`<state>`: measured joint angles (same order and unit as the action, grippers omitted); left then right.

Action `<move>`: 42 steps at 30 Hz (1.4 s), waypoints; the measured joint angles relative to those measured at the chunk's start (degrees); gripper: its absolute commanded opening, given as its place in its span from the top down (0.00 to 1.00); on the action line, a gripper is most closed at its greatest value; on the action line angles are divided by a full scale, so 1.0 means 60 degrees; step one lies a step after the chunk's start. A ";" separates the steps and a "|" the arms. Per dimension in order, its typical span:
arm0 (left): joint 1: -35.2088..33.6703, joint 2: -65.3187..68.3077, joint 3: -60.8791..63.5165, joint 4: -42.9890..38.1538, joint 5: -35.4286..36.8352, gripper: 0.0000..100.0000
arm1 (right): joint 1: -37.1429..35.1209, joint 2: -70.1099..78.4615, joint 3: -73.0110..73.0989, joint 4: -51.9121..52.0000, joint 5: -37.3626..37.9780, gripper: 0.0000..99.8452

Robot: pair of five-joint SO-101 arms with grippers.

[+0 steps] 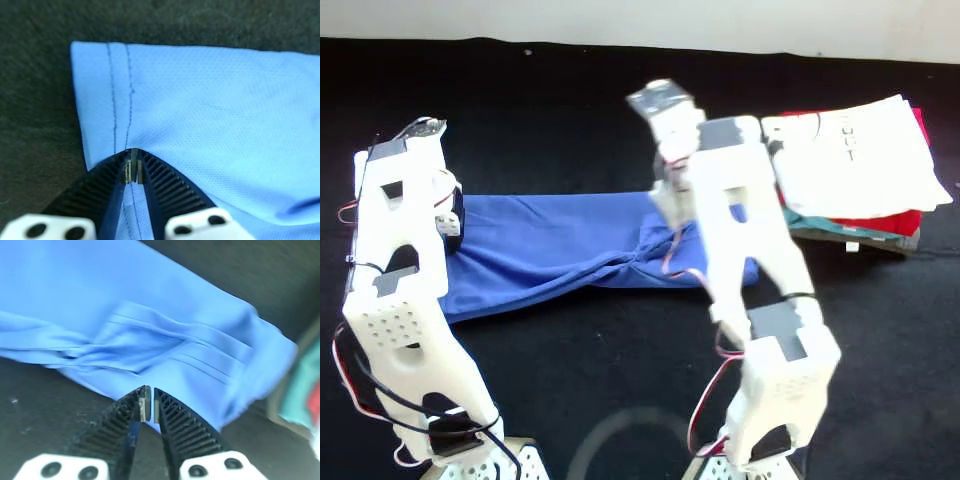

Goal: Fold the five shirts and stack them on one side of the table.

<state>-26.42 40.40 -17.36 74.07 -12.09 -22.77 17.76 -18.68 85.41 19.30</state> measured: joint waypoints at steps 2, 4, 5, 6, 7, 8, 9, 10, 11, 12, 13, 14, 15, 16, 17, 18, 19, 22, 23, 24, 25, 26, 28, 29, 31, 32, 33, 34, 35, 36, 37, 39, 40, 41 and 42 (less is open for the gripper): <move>0.0000 0.0000 0.0000 0.0000 0.0000 0.99 | -0.0527 0.0059 0.0044 -0.0586 -0.0088 0.99; 0.0000 0.0000 0.0000 0.0000 0.0000 0.99 | -0.0952 0.0322 0.0234 -0.1333 -0.0410 0.99; 0.0000 0.0000 0.0000 0.0000 0.0000 0.99 | -0.1099 0.0513 0.0352 -0.1685 -0.0645 0.99; 0.0000 0.0000 0.0000 0.0000 0.0000 0.99 | -0.1245 0.0733 0.0381 -0.1978 -0.0864 0.99; 0.0000 0.0000 0.0000 0.0000 0.0000 0.99 | -0.1392 0.0938 0.0381 -0.2183 -0.1070 0.99; 0.0000 0.0000 0.0000 0.0000 0.0000 0.99 | -0.1524 0.1143 0.0381 -0.2315 -0.1231 0.99; 0.0000 0.0000 0.0000 0.0000 0.0000 0.99 | -0.1685 0.1348 0.0381 -0.2388 -0.1333 0.99; 0.0000 0.0000 0.0000 0.0000 0.0000 0.99 | -0.1846 0.1524 0.0381 -0.2418 -0.1377 0.99; 0.0000 0.0000 0.0000 0.0000 0.0000 0.99 | -0.2007 0.1641 0.0410 -0.2447 -0.1407 0.99; 0.0000 0.0000 0.0000 0.0000 0.0000 0.99 | -0.2154 0.1700 0.0454 -0.2462 -0.1421 0.99; 0.0000 0.0000 0.0000 0.0000 0.0000 0.99 | -0.2300 0.1714 0.0469 -0.2462 -0.1421 0.99; 0.0000 0.0000 0.0000 0.0000 0.0000 0.99 | -0.2432 0.1714 0.0469 -0.2462 -0.1436 0.99; 0.0000 0.0000 0.0000 0.0000 0.0000 0.99 | -0.2549 0.1714 0.0469 -0.2432 -0.1436 0.99; 0.0000 0.0000 0.0000 0.0000 0.0000 0.99 | -0.2667 0.1714 0.0469 -0.2286 -0.1436 0.99; 0.0000 0.0000 0.0000 0.0000 0.0000 0.99 | -0.2784 0.1729 0.0469 -0.2125 -0.1436 0.99; 0.0000 0.0000 0.0000 0.0000 0.0000 0.99 | -0.2872 0.1729 0.0469 -0.1905 -0.1436 0.99; 0.0000 0.0000 0.0000 0.0000 0.0000 0.99 | -0.2960 0.1729 0.0469 -0.1641 -0.1436 0.99; 0.0000 0.0000 0.0000 0.0000 0.0000 0.99 | -0.3209 0.1729 0.0469 -0.0777 -0.1436 0.99; 0.0000 0.0000 0.0000 0.0000 0.0000 0.99 | -0.3238 0.1729 0.0469 -0.0601 -0.1436 0.99; 0.0000 0.0000 0.0000 0.0000 0.0000 0.99 | -0.3238 0.1729 0.0542 -0.0527 -0.1436 0.99; 0.0000 0.0000 0.0000 0.0000 0.0000 0.99 | -0.3238 0.1729 0.0645 -0.0513 -0.1436 0.99; 0.0000 0.0000 0.0000 0.0000 0.0000 0.99 | -0.3238 0.1729 0.0762 -0.0542 -0.1436 0.99; 0.0000 0.0000 0.0000 0.0000 0.0000 0.99 | -0.3267 0.1729 0.0952 -0.0542 -0.1436 0.99; 0.0000 0.0000 0.0000 0.0000 0.0000 0.99 | -0.3341 0.1729 0.1011 -0.0469 -0.1436 0.99; 0.0000 0.0000 0.0000 0.0000 0.0000 0.99 | -0.3546 0.1729 0.1143 -0.0425 -0.1436 0.99; 0.0000 0.0000 0.0000 0.0000 0.0000 0.99 | -0.3619 0.1729 0.1143 -0.0410 -0.1436 0.99; 0.0000 0.0000 0.0000 0.0000 0.0000 0.99 | -0.3619 0.1729 0.1143 -0.0410 -0.1436 0.99; 0.0000 0.0000 0.0000 0.0000 0.0000 0.99 | -0.3619 0.1729 0.1143 -0.0425 -0.1436 0.99; 0.0000 0.0000 0.0000 0.0000 0.0000 0.99 | -0.3590 0.1729 0.1143 -0.0425 -0.1436 0.99; 0.0000 0.0000 0.0000 0.0000 0.0000 0.99 | -0.3546 0.1729 0.1143 -0.0484 -0.1436 0.99; 0.0000 0.0000 0.0000 0.0000 0.0000 0.99 | -0.3473 0.1729 0.1099 -0.0601 -0.1421 0.99; 0.0000 0.0000 0.0000 0.0000 0.0000 0.99 | -0.3326 0.1729 0.0952 -0.0733 -0.1421 0.99; 0.0000 0.0000 0.0000 0.0000 0.0000 0.99 | -0.3267 0.1729 0.0879 -0.0733 -0.1421 0.99; 0.0000 0.0000 0.0000 0.0000 0.0000 0.99 | -0.3179 0.1729 0.0777 -0.0718 -0.1421 0.99; 0.0000 0.0000 0.0000 0.0000 0.0000 0.99 | -0.3092 0.1729 0.0645 -0.0718 -0.1421 0.99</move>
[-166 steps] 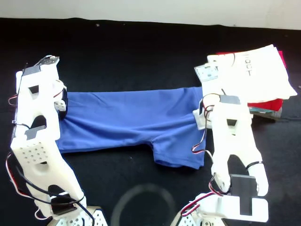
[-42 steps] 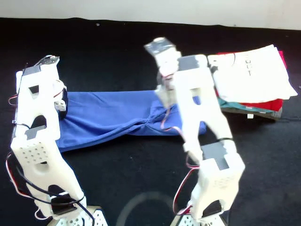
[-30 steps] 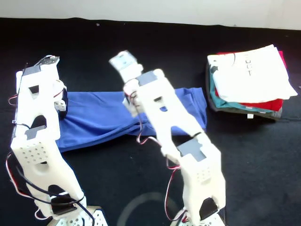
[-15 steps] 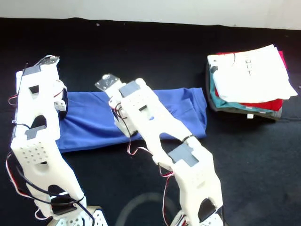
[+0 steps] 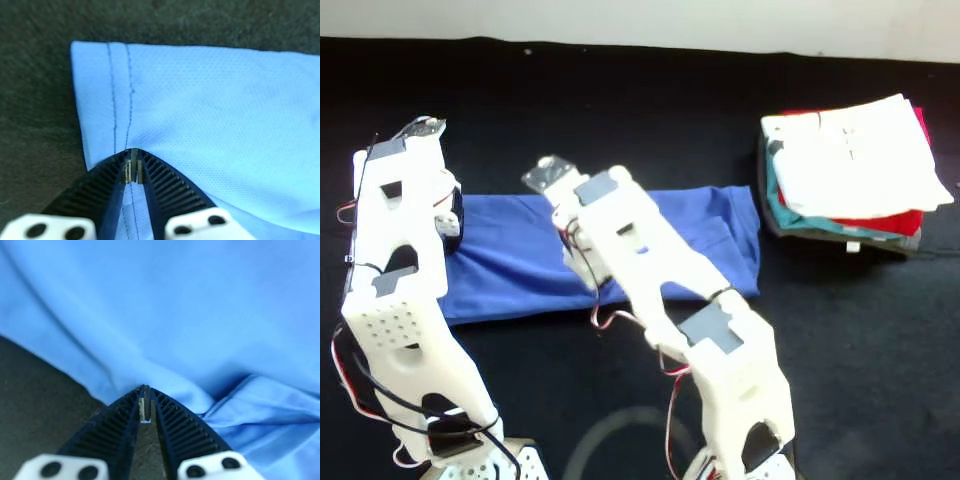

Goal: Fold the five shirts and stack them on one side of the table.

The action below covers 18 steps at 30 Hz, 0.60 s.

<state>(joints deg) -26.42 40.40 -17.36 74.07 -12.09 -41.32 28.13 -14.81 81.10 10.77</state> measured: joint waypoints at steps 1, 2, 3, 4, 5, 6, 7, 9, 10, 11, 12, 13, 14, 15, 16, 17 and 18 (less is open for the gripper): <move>0.0000 0.0000 0.0000 0.0000 0.0000 0.99 | 0.0132 -0.0044 -0.0147 0.0015 0.0000 0.99; 0.0000 0.0000 0.0000 0.0000 0.0000 0.99 | 0.0322 -0.0132 -0.0322 0.0117 0.0000 0.99; 0.0000 0.0000 0.0000 0.0000 0.0000 0.99 | 0.0527 -0.0264 -0.0484 0.0264 0.0000 0.99; 0.0000 0.0000 0.0000 0.0000 0.0000 0.99 | 0.0762 -0.0440 -0.0645 0.0366 0.0000 0.99; 0.0000 0.0000 0.0000 0.0000 0.0000 0.99 | 0.1026 -0.0615 -0.0747 0.0469 0.0000 0.99; 0.0000 0.0000 0.0000 0.0000 0.0000 0.99 | 0.1260 -0.0806 -0.0821 0.0689 0.0000 0.99; 0.0000 0.0000 0.0000 0.0000 0.0000 0.99 | 0.1495 -0.0923 -0.0850 0.0967 0.0000 0.99; 0.0000 0.0000 0.0000 0.0000 0.0000 0.99 | 0.1875 -0.1026 -0.0879 0.1377 0.0000 0.99; 0.0000 0.0000 0.0000 0.0000 0.0000 0.99 | 0.2022 -0.1026 -0.0879 0.1714 0.0073 0.99; 0.0000 0.0000 0.0000 0.0000 0.0000 0.99 | 0.2139 -0.1026 -0.0879 0.1890 0.0205 0.99; 0.0000 0.0000 0.0000 0.0000 0.0000 0.99 | 0.2227 -0.1026 -0.0879 0.2066 0.0337 0.99; 0.0000 0.0000 0.0000 0.0000 0.0000 0.99 | 0.2315 -0.1026 -0.0879 0.2359 0.0469 0.99; 0.0000 0.0000 0.0000 0.0000 0.0000 0.99 | 0.2403 -0.1026 -0.0879 0.2476 0.0571 0.99; 0.0000 0.0000 0.0000 0.0000 0.0000 0.99 | 0.2505 -0.1026 -0.0879 0.2579 0.0674 0.99; 0.0000 0.0000 0.0000 0.0000 0.0000 0.99 | 0.2608 -0.1026 -0.0879 0.2711 0.0791 0.99; 0.0000 0.0000 0.0000 0.0000 0.0000 0.99 | 0.2696 -0.1026 -0.0879 0.2828 0.0879 0.99; 0.0000 0.0000 0.0000 0.0000 0.0000 0.99 | 0.2784 -0.1026 -0.0879 0.2960 0.0967 0.99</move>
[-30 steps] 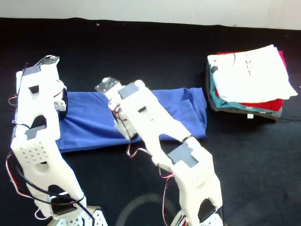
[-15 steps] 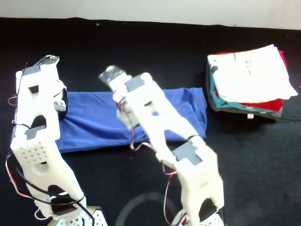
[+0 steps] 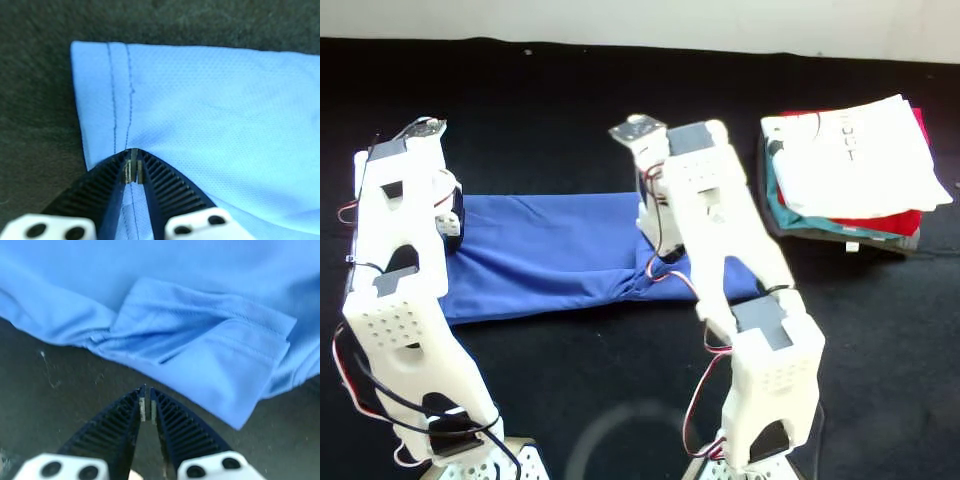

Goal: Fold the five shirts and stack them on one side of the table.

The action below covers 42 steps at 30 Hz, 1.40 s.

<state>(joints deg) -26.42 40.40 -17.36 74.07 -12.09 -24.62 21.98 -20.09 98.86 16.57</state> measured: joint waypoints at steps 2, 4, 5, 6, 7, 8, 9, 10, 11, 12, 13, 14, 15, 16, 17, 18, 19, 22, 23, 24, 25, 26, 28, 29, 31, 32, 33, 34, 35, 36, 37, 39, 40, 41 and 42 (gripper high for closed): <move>0.0000 0.0000 0.0000 0.0000 0.0000 0.99 | 0.0088 0.0000 0.0000 0.0161 0.0117 0.99; 0.0000 0.0000 0.0000 0.0000 0.0000 0.99 | 0.0117 0.0000 0.0000 0.0190 0.0161 0.99; 0.0000 0.0000 0.0000 0.0000 0.0000 0.99 | 0.0132 0.0044 0.0000 0.0190 0.0176 0.99; 0.0000 0.0000 0.0000 0.0000 0.0000 0.99 | 0.0132 0.0147 0.0000 0.0176 0.0176 0.99; 0.0000 0.0000 0.0000 0.0000 0.0000 0.99 | 0.0132 0.0337 0.0015 0.0117 0.0176 0.99; 0.0000 0.0000 0.0000 0.0000 0.0000 0.99 | 0.0132 0.0557 0.0029 0.0029 0.0176 0.99; 0.0000 0.0000 0.0000 0.0000 0.0000 0.99 | 0.0147 0.0806 0.0029 -0.0044 0.0176 0.99; 0.0000 0.0000 0.0000 0.0000 0.0000 0.99 | 0.0147 0.1011 0.0029 -0.0147 0.0176 0.99; 0.0000 0.0000 0.0000 0.0000 0.0000 0.99 | 0.0161 0.1187 0.0029 -0.0264 0.0176 0.99; 0.0000 0.0000 0.0000 0.0000 0.0000 0.99 | 0.0176 0.1289 0.0029 -0.0425 0.0176 0.99; 0.0000 0.0000 0.0000 0.0000 0.0000 0.99 | 0.0176 0.1348 0.0029 -0.0601 0.0176 0.99; 0.0000 0.0000 0.0000 0.0000 0.0000 0.99 | 0.0176 0.1363 0.0029 -0.0747 0.0176 0.99; 0.0000 0.0000 0.0000 0.0000 0.0000 0.99 | 0.0176 0.1363 0.0029 -0.0923 0.0176 0.99; 0.0000 0.0000 0.0000 0.0000 0.0000 0.99 | 0.0176 0.1363 0.0029 -0.1158 0.0176 0.99; 0.0000 0.0000 0.0000 0.0000 0.0000 0.99 | 0.0176 0.1363 0.0029 -0.1377 0.0176 0.99; 0.0000 0.0000 0.0000 0.0000 0.0000 0.99 | 0.0176 0.1377 0.0029 -0.1626 0.0176 0.99; 0.0000 0.0000 0.0000 0.0000 0.0000 0.99 | 0.0176 0.1377 0.0059 -0.1905 0.0176 0.99; 0.0000 0.0000 0.0000 0.0000 0.0000 0.99 | 0.0176 0.1392 0.0073 -0.2593 0.0176 0.99; 0.0000 0.0000 0.0000 0.0000 0.0000 0.99 | 0.0176 0.1392 0.0073 -0.2769 0.0176 0.99; 0.0000 0.0000 0.0000 0.0000 0.0000 0.99 | 0.0176 0.1392 0.0073 -0.2886 0.0176 0.99; 0.0000 0.0000 0.0000 0.0000 0.0000 0.99 | 0.0176 0.1392 0.0073 -0.2945 0.0176 0.99; 0.0000 0.0000 0.0000 0.0000 0.0000 0.99 | 0.0176 0.1392 0.0073 -0.2974 0.0176 0.99; 0.0000 0.0000 0.0000 0.0000 0.0000 0.99 | 0.0103 0.1392 0.0073 -0.2974 0.0176 0.99; 0.0000 0.0000 0.0000 0.0000 0.0000 0.99 | 0.0029 0.1392 0.0073 -0.2974 0.0176 0.99; 0.0000 0.0000 0.0000 0.0000 0.0000 0.99 | -0.0147 0.1392 0.0073 -0.2974 0.0176 0.99; 0.0000 0.0000 0.0000 0.0000 0.0000 0.99 | -0.0205 0.1392 0.0073 -0.2974 0.0176 0.99; 0.0000 0.0000 0.0000 0.0000 0.0000 0.99 | -0.0220 0.1392 0.0073 -0.2974 0.0176 0.99; 0.0000 0.0000 0.0000 0.0000 0.0000 0.99 | -0.0220 0.1392 0.0073 -0.2974 0.0176 0.99; 0.0000 0.0000 0.0000 0.0000 0.0000 0.99 | -0.0176 0.1392 0.0073 -0.2974 0.0176 0.99; 0.0000 0.0000 0.0000 0.0000 0.0000 0.99 | -0.0117 0.1392 0.0059 -0.2960 0.0176 0.99; 0.0000 0.0000 0.0000 0.0000 0.0000 0.99 | -0.0059 0.1392 0.0000 -0.2916 0.0176 0.99; 0.0000 0.0000 0.0000 0.0000 0.0000 0.99 | 0.0161 0.1392 -0.0220 -0.2623 0.0176 0.99; 0.0000 0.0000 0.0000 0.0000 0.0000 0.99 | 0.0278 0.1392 -0.0322 -0.2505 0.0176 0.99; 0.0000 0.0000 0.0000 0.0000 0.0000 0.99 | 0.0396 0.1392 -0.0469 -0.2256 0.0176 0.99; 0.0000 0.0000 0.0000 0.0000 0.0000 0.99 | 0.0498 0.1392 -0.0601 -0.2125 0.0176 0.99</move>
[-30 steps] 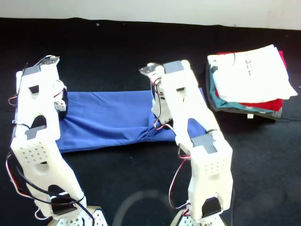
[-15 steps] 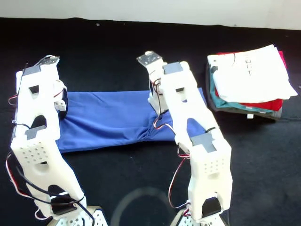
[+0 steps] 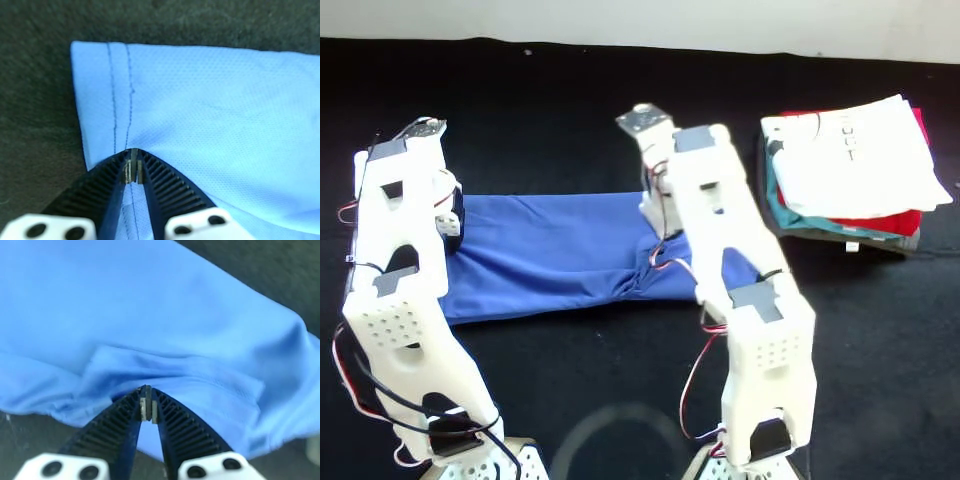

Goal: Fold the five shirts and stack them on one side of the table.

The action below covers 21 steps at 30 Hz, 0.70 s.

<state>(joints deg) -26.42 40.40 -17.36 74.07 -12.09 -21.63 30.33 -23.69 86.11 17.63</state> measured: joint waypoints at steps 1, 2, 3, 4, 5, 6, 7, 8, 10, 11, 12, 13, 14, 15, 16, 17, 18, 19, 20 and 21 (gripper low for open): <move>0.0000 0.0000 0.0000 0.0000 0.0000 0.99 | 0.0088 0.0000 -0.0103 0.0161 0.0000 0.99; 0.0000 0.0000 0.0000 0.0000 0.0000 0.99 | 0.0117 0.0000 -0.0190 0.0440 0.0000 0.99; 0.0000 0.0000 0.0000 0.0000 0.0000 0.99 | 0.0132 0.0000 -0.0234 0.0630 0.0000 0.99; 0.0000 0.0000 0.0000 0.0000 0.0000 0.99 | 0.0103 0.0000 -0.0249 0.0821 0.0000 0.99; 0.0000 0.0000 0.0000 0.0000 0.0000 0.99 | 0.0088 0.0000 -0.0249 0.1040 0.0000 0.99; 0.0000 0.0000 0.0000 0.0000 0.0000 0.99 | 0.0044 0.0000 -0.0249 0.1231 0.0000 0.99; 0.0000 0.0000 0.0000 0.0000 0.0000 0.99 | -0.0029 0.0000 -0.0249 0.1289 0.0000 0.99; 0.0000 0.0000 0.0000 0.0000 0.0000 0.99 | -0.0147 0.0000 -0.0220 0.1260 0.0000 0.99; 0.0000 0.0000 0.0000 0.0000 0.0000 0.99 | -0.0410 0.0000 -0.0073 0.1289 0.0000 0.99; 0.0000 0.0000 0.0000 0.0000 0.0000 0.99 | -0.0557 0.0029 -0.0015 0.1289 0.0000 0.99; 0.0000 0.0000 0.0000 0.0000 0.0000 0.99 | -0.0689 0.0147 -0.0015 0.1231 0.0000 0.99; 0.0000 0.0000 0.0000 0.0000 0.0000 0.99 | -0.0791 0.0278 -0.0015 0.1070 0.0000 0.99; 0.0000 0.0000 0.0000 0.0000 0.0000 0.99 | -0.0850 0.0425 -0.0015 0.0967 0.0000 0.99; 0.0000 0.0000 0.0000 0.0000 0.0000 0.99 | -0.0879 0.0557 -0.0015 0.0879 0.0000 0.99; 0.0000 0.0000 0.0000 0.0000 0.0000 0.99 | -0.0908 0.0689 -0.0015 0.0718 0.0000 0.99; 0.0000 0.0000 0.0000 0.0000 0.0000 0.99 | -0.0952 0.0821 -0.0015 0.0484 0.0000 0.99; 0.0000 0.0000 0.0000 0.0000 0.0000 0.99 | -0.0996 0.0938 -0.0015 0.0337 0.0000 0.99; 0.0000 0.0000 0.0000 0.0000 0.0000 0.99 | -0.1026 0.1070 -0.0015 0.0234 0.0000 0.99; 0.0000 0.0000 0.0000 0.0000 0.0000 0.99 | -0.1026 0.1158 -0.0015 0.0088 0.0000 0.99; 0.0000 0.0000 0.0000 0.0000 0.0000 0.99 | -0.1026 0.1216 -0.0015 -0.0029 0.0000 0.99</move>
<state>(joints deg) -26.42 40.40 -17.36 74.07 -12.09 -27.78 37.63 -23.78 85.93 17.63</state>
